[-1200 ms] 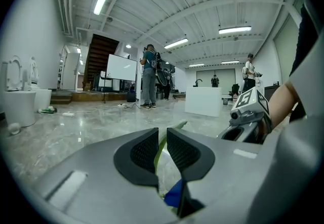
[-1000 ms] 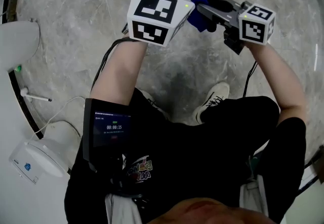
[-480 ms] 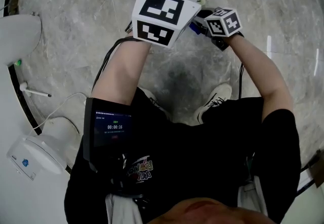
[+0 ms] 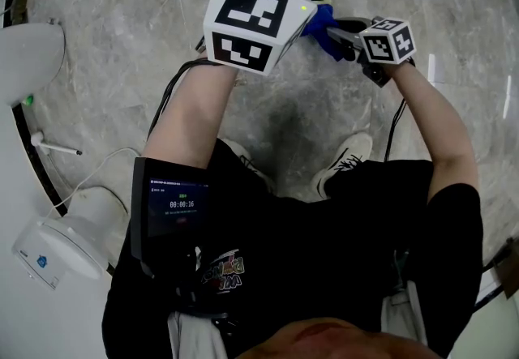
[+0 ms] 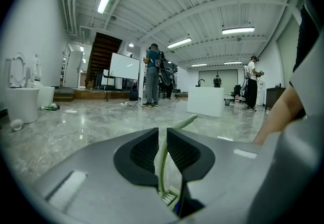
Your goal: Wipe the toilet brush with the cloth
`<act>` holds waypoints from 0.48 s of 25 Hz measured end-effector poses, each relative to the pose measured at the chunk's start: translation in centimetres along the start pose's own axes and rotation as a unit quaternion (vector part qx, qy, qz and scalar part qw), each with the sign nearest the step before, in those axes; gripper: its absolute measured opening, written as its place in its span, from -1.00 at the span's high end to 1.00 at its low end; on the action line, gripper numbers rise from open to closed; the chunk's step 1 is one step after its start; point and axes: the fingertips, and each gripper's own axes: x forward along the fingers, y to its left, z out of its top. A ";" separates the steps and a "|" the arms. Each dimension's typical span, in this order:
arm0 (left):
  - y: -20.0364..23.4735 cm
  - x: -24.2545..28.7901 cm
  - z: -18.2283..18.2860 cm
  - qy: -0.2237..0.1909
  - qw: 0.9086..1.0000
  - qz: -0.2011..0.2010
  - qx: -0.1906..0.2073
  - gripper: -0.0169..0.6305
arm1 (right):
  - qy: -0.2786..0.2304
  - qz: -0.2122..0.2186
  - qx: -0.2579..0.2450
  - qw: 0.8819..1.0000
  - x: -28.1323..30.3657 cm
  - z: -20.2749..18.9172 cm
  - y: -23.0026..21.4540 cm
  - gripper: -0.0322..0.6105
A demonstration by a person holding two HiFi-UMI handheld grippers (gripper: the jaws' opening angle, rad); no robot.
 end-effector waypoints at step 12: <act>0.5 0.8 0.9 -0.009 1.000 -0.006 -0.008 0.79 | -0.233 -0.017 0.020 0.972 -15.5 13.5 -2.6 0.68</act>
